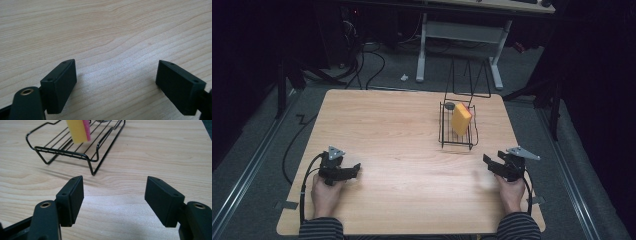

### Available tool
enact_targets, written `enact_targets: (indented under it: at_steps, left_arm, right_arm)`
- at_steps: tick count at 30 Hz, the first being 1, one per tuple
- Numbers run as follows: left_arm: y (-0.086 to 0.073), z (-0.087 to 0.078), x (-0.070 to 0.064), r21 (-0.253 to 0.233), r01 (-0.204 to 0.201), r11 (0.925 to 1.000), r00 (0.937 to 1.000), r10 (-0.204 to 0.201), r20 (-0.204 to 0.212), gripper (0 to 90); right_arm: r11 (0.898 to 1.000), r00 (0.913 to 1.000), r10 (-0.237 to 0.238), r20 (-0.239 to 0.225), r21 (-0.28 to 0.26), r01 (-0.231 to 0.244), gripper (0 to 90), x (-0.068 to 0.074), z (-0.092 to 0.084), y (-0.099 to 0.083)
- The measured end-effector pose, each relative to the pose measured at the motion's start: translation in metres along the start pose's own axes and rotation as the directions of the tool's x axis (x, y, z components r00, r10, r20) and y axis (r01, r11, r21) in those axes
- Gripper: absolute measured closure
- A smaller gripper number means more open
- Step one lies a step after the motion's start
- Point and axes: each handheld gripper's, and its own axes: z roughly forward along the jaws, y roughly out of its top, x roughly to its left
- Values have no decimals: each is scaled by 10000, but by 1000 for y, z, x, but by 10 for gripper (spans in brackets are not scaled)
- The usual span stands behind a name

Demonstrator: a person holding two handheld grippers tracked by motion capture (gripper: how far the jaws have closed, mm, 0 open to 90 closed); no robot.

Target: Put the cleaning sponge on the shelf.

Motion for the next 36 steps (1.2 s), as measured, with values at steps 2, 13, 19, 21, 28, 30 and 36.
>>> enact_targets:
  at_steps: [2, 13, 19, 21, 28, 30, 36]
  left_arm:
    - [0, 0, 0, 1, -2, 10000, 10000, 2, 1, 174]
    - [0, 0, 0, 0, -3, 10000, 10000, 3, 0, 174]
    - [0, 0, 0, 1, 0, 10000, 10000, 0, 1, 174]
    - [0, 0, 0, 0, -3, 10000, 10000, 3, 0, 174]
    - [0, 0, 0, 2, -4, 10000, 10000, 4, 1, 174]
    - [0, 0, 0, -1, -1, 10000, 10000, 1, 1, 174]
    - [0, 0, 0, 0, 0, 10000, 10000, 0, -1, 174]
  right_arm:
    - [10000, 9999, -63, 89, 68, 63, 320, 0, 2, -1]
    - [9988, 9986, -289, 441, 417, 270, 328, 0, 15, -4]
    - [9983, 9976, -295, 626, 512, 263, 330, 0, 17, -4]
    - [9980, 9970, -348, 698, 555, 309, 331, 0, 18, -5]
    - [9967, 9953, -385, 886, 744, 320, 331, -1, 21, -5]
    - [9962, 9944, -433, 962, 794, 357, 331, -1, 22, -6]
    - [9938, 9923, -519, 1126, 1038, 402, 330, -1, 26, -8]
